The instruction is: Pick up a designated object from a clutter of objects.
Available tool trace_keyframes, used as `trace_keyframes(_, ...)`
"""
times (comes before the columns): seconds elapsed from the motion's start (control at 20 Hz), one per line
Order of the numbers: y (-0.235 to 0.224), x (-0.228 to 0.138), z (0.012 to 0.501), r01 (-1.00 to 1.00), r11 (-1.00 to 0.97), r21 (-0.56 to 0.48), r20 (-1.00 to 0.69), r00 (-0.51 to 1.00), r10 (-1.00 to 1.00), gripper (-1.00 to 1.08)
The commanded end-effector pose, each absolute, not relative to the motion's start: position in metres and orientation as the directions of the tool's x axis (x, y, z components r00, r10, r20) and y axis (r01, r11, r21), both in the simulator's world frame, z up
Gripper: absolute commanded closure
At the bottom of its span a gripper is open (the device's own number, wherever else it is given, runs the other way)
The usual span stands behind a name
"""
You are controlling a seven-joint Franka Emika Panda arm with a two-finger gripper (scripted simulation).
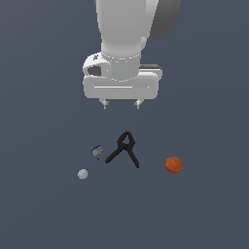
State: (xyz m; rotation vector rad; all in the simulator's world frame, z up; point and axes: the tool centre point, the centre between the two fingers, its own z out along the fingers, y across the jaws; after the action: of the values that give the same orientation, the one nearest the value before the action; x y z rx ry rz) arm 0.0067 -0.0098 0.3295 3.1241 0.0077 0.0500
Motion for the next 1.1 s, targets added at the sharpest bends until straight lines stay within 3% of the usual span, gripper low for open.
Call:
trace_keyframes(0.0, -0.0098, 0.0067, 0.3295, 0.005, -1.000, 0.017, 0.032, 0.999, 0.005, -0.92)
trace_keyframes(1.05, -0.0099, 0.0054, 0.3199, -0.012, -1.000, 0.011, 0.003, 1.000, -0.012, -0.92)
